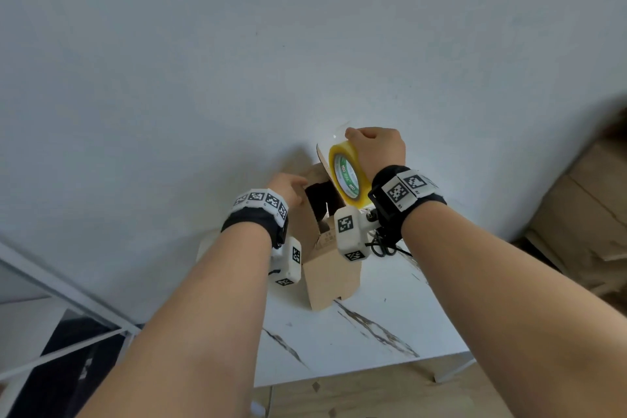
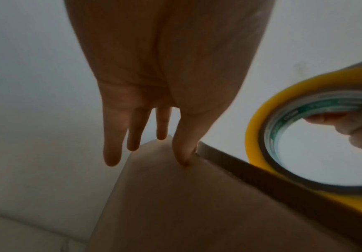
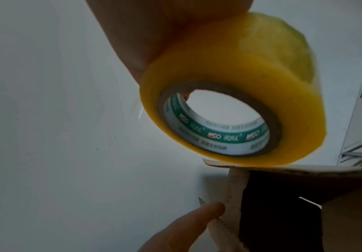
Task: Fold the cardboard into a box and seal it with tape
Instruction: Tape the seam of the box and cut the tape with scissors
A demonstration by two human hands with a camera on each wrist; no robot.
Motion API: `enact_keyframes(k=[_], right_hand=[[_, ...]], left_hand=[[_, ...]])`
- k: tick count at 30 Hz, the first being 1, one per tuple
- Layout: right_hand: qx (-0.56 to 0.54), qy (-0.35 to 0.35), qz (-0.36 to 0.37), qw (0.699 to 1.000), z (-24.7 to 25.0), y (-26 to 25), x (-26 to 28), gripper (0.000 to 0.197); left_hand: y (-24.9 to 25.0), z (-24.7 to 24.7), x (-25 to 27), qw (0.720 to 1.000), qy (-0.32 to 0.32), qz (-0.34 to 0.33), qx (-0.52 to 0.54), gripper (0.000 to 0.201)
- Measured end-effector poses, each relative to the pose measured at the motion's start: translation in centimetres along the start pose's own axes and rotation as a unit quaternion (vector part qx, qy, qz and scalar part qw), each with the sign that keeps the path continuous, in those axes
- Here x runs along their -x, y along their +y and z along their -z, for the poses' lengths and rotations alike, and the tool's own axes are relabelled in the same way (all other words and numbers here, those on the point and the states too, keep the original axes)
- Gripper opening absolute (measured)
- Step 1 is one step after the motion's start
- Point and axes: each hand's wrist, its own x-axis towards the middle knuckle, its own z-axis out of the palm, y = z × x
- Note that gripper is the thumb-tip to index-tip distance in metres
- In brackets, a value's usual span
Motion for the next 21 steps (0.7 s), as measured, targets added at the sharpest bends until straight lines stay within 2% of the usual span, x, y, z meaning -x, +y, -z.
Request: enact_keyframes(k=[6,12,18,21], right_hand=[[0.035,0.004,-0.018,0.999,-2.5,0.4,0.5,0.038],[0.088,-0.01,-0.033,0.996,-4.4,1.6,0.2,0.038],[0.121,-0.034,-0.045,0.991,-5.6,1.7,-0.9,0.029],[0.145,-0.049,-0.048,0.987,-6.4,1.8,-1.5,0.027]], left_hand=[[-1.4,-1.5,-1.5,1.0,-0.001,-0.02,-0.005,0.047],[-3.4,-2.0,-2.5,0.997,-0.004,0.006,-0.08,0.059],[-3.9,-1.9,-3.6,0.991,0.028,-0.021,-0.129,0.04],[-3.7,-1.9,-4.7,0.985,0.02,-0.039,-0.166,0.045]])
